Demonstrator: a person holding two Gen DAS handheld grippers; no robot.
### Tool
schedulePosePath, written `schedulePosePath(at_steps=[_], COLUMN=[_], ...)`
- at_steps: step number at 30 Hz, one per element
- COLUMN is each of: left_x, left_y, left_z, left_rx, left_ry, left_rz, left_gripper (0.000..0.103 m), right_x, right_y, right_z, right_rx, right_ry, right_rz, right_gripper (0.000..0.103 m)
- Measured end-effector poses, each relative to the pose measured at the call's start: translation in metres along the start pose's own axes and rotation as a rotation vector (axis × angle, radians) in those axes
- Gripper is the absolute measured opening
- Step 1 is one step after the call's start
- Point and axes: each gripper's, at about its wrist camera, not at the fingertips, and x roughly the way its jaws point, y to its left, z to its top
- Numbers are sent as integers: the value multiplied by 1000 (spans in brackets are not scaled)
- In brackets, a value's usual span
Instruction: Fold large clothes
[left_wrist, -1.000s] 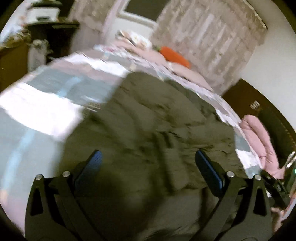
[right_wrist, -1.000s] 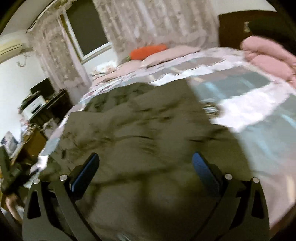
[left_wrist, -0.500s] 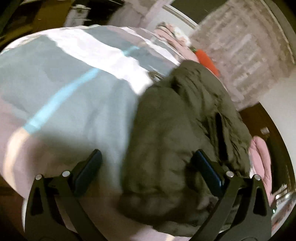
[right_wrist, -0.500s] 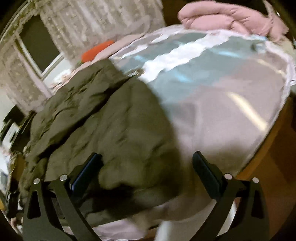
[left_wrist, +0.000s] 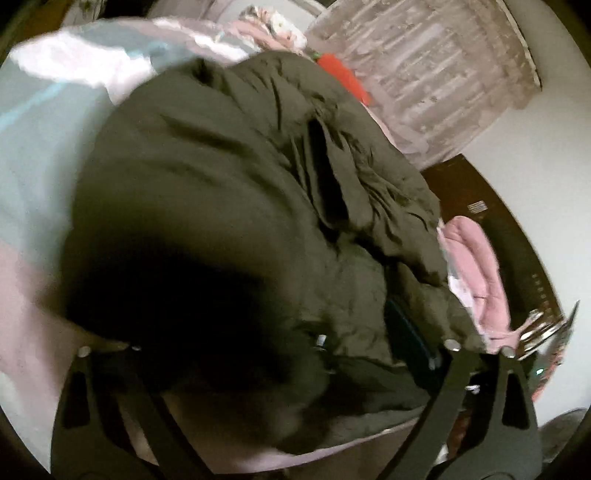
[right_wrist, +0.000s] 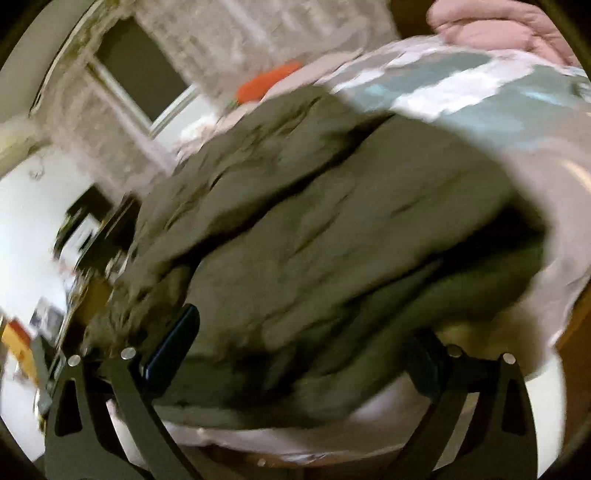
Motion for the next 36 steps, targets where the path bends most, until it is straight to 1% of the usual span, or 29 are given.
schedulePosePath(at_steps=[2,3,4,5,6,7,8,9,10,11,12,13,14,16,19,21,26,28,30,33,34,36], left_x=[3,3,3,2,2,0,0,0,1,2,3,3,3,5,6,6,-10,-19,-31,-39,-36,-29], left_y=[2,3,5,10,16,22,25,29,31,34,34,33,31,30,36,35,15,0,-17,-38,-46,-65], left_z=[-2,-1,0,1,2,3,5,6,7,9,10,10,10,11,11,14,28,37,52,79,89,115], left_rx=[-34,-39,-46,-72,-107,-145,-168,-190,-200,-212,-211,-202,-184,-178,-217,-221,-177,-146,-103,-82,-69,-28], left_ry=[-14,-17,-16,-16,-21,-33,-40,-40,-38,-36,-35,-33,-30,-25,-14,-15,-46,-66,-95,-135,-144,-157], left_rz=[3,1,0,-5,-16,-38,-52,-62,-65,-77,-85,-87,-92,-98,-136,-155,-192,-194,-201,-263,-268,-248], left_gripper=[80,76,68,60,57,50,43,38,31,24,21,17,14,14,11,10,8,8,8,8,8,8], right_x=[5,6,7,8,6,6,8,12,18,21,21,23,23,23,19,14,-8,-20,-28,-36,-36,-30], right_y=[9,11,11,10,7,2,1,1,2,2,0,-2,-5,-10,-14,-12,0,6,15,37,42,53], right_z=[-4,-4,-2,1,4,7,9,9,11,12,12,14,15,17,18,18,34,43,57,91,100,124], right_rx=[-2,-1,12,37,72,116,136,139,129,123,119,115,116,117,105,79,48,38,23,-52,-63,-81], right_ry=[-10,-22,-40,-53,-71,-88,-86,-76,-67,-70,-71,-70,-69,-58,-44,-47,-91,-122,-153,-215,-230,-254], right_rz=[9,9,1,2,14,32,36,28,9,6,7,17,35,60,63,59,110,134,146,156,159,165], right_gripper=[100,95,86,82,75,71,71,68,59,52,38,31,28,20,18,17,15,13,13,12,12,12])
